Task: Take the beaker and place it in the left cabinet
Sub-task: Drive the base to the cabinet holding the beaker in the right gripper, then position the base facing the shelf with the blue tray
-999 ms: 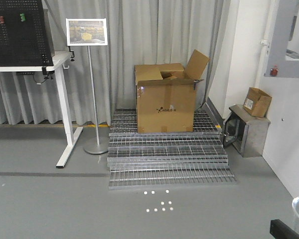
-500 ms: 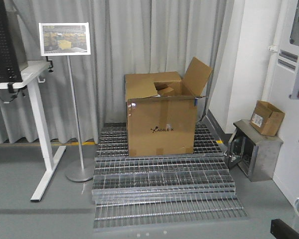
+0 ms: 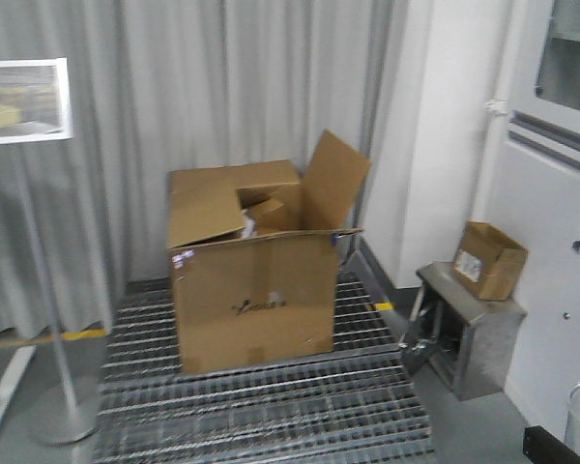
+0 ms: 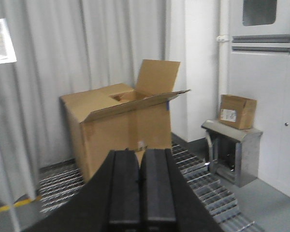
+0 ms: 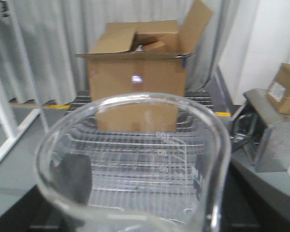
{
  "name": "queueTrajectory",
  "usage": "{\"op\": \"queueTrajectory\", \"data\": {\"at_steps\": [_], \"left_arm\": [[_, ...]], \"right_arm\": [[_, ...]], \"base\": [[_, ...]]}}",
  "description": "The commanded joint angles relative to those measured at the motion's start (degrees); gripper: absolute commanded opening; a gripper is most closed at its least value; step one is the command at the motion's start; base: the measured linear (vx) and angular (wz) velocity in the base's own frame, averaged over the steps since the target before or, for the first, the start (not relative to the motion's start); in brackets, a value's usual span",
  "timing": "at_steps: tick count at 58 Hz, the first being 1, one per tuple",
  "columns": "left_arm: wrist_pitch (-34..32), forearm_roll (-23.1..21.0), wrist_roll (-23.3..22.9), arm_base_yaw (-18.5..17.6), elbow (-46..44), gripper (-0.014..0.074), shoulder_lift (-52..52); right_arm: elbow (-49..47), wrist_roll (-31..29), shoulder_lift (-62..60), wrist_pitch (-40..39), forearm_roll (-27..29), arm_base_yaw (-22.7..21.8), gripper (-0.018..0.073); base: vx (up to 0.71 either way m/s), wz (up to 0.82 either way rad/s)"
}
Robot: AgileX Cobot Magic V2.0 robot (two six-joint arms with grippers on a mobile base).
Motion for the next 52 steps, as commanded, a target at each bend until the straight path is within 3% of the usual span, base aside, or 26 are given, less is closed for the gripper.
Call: {"op": "queueTrajectory", "data": {"at_steps": [1,52], "left_arm": [[-4.78,-0.47,-0.19,-0.22,0.94,0.0001,-1.04],[-4.78,-0.47,-0.19,-0.22,0.94,0.0001,-1.04]], "right_arm": [[-1.89,-0.04,0.02,-4.15,-0.36,-0.13,-0.0005],[-1.89,-0.04,0.02,-4.15,-0.36,-0.13,-0.0005]], "base": [[0.56,-0.46],[0.4,-0.77]]}}
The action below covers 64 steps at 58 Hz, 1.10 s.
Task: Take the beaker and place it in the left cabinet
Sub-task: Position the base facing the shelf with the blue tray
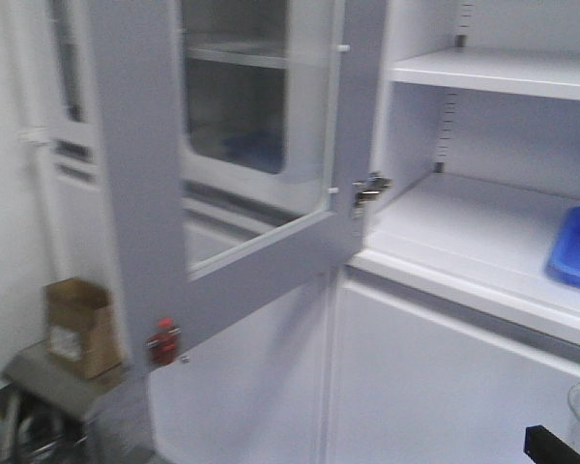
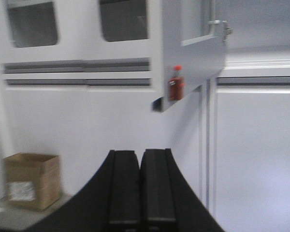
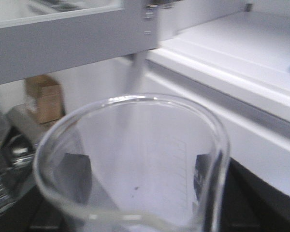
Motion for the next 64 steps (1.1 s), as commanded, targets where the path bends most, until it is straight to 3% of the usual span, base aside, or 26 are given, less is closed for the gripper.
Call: {"op": "queueTrajectory", "data": {"at_steps": [1,33,64], "left_arm": [[-4.78,-0.47,-0.19,-0.22,0.94,0.0001,-1.04],[-4.78,-0.47,-0.19,-0.22,0.94,0.0001,-1.04],[-4.78,-0.47,-0.19,-0.22,0.94,0.0001,-1.04]], "right_arm": [[-1.89,-0.04,0.02,-4.15,-0.36,-0.13,-0.0005],[-1.89,-0.04,0.02,-4.15,-0.36,-0.13,-0.0005],[-1.89,-0.04,0.02,-4.15,-0.36,-0.13,-0.0005]], "base": [[0.25,-0.71],[0.21,-0.67],[0.2,-0.22]]}}
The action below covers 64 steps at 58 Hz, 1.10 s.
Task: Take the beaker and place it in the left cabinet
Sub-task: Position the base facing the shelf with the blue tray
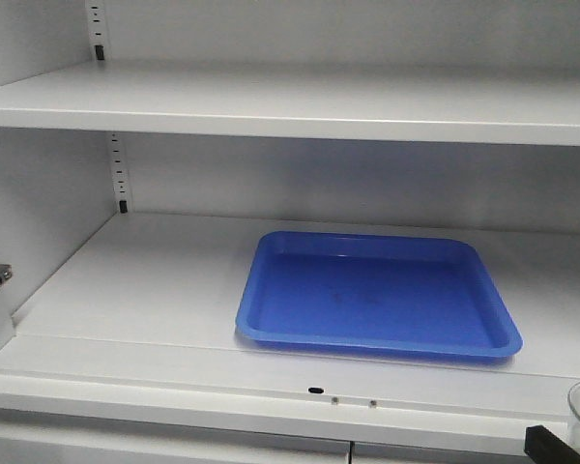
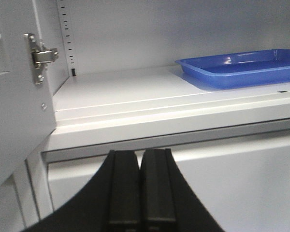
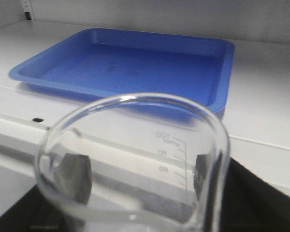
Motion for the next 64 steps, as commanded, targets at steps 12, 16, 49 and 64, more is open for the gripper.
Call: {"op": "queueTrajectory", "data": {"at_steps": [12,16,49,64], "left_arm": [[-4.78,-0.47,-0.19,-0.22,0.94,0.0001,-1.04],[-4.78,-0.47,-0.19,-0.22,0.94,0.0001,-1.04],[-4.78,-0.47,-0.19,-0.22,0.94,0.0001,-1.04],[-4.78,-0.47,-0.19,-0.22,0.94,0.0001,-1.04]], "right_arm": [[-1.89,-0.04,0.02,-4.15,-0.36,-0.13,-0.0005],[-1.89,-0.04,0.02,-4.15,-0.36,-0.13,-0.0005],[-1.89,-0.04,0.02,-4.15,-0.36,-0.13,-0.0005],[-1.89,1.51,1.36,-12.56,0.5,0.33,-0.0005]], "base": [[0.18,-0.19],[0.15,-0.25],[0.06,-0.15],[0.0,0.02]]}}
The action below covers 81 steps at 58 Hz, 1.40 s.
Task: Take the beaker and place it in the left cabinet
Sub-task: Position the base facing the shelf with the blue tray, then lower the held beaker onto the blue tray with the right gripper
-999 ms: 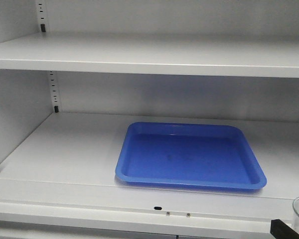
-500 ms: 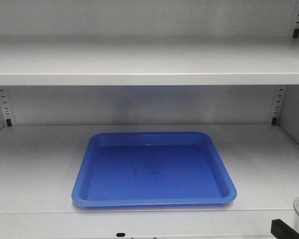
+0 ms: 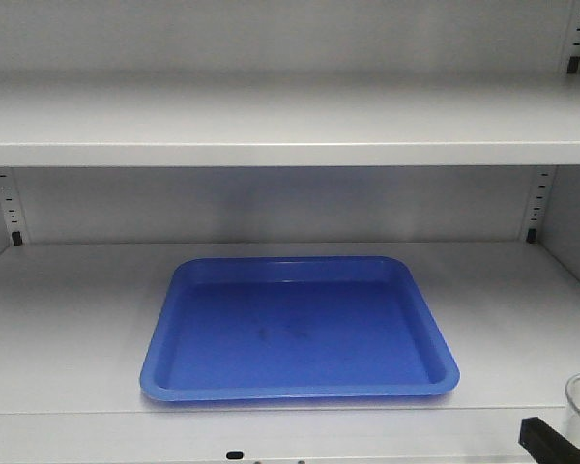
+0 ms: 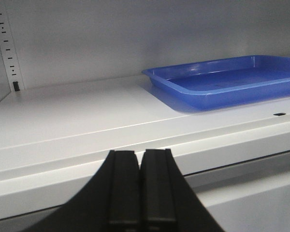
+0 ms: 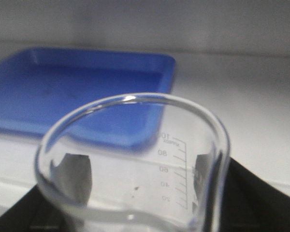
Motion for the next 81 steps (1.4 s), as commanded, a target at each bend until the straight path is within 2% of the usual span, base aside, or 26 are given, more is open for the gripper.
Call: {"op": "queueTrajectory", "data": {"at_steps": [1,5,10,18,26,34,43,51,58,69,81], "left_arm": [[-4.78,-0.47,-0.19,-0.22,0.94,0.0001,-1.04],[-4.78,-0.47,-0.19,-0.22,0.94,0.0001,-1.04],[-4.78,-0.47,-0.19,-0.22,0.94,0.0001,-1.04],[-4.78,-0.47,-0.19,-0.22,0.94,0.0001,-1.04],[-4.78,-0.47,-0.19,-0.22,0.94,0.0001,-1.04],[-4.78,-0.47,-0.19,-0.22,0.94,0.0001,-1.04],[-4.78,-0.47,-0.19,-0.22,0.94,0.0001,-1.04],[-4.78,-0.47,-0.19,-0.22,0.94,0.0001,-1.04],[-4.78,-0.47,-0.19,-0.22,0.94,0.0001,-1.04],[-4.78,-0.47,-0.19,-0.22,0.94,0.0001,-1.04],[-4.78,-0.47,-0.19,-0.22,0.94,0.0001,-1.04]], "right_arm": [[-1.89,0.64,0.69,-8.73,0.11,0.33,-0.0005],[-1.89,0.55,0.69,-9.89,0.04,0.33,-0.0005],[-1.97,0.35,2.96,-15.49,-0.07,0.27,-0.0005],[-4.51,-0.43,12.24,-24.21,-0.79,0.27,-0.0005],[-12.42,-1.21,25.7,-27.23,-1.23,0.27,-0.0005],[-23.08,-0.93,38.4,-30.91,-6.55,0.39,-0.0005],[-34.66,2.46,50.89,-31.29,-11.49,0.89,-0.0005],[-41.95,3.62,60.02,-33.61,-11.35,0.96,-0.0003],[-44.24,3.53,63.96,-38.38,-11.35,0.96,0.0008],[-44.2,2.83,64.65,-40.44,-11.06,0.96,0.0117],[-44.2,3.64,64.65,-40.28,-11.0,0.96,0.0388]], "base": [[0.0,0.0],[0.0,0.0],[0.0,0.0],[0.0,0.0],[0.0,0.0],[0.0,0.0],[0.0,0.0],[0.0,0.0],[0.0,0.0],[0.0,0.0],[0.0,0.0]]}}
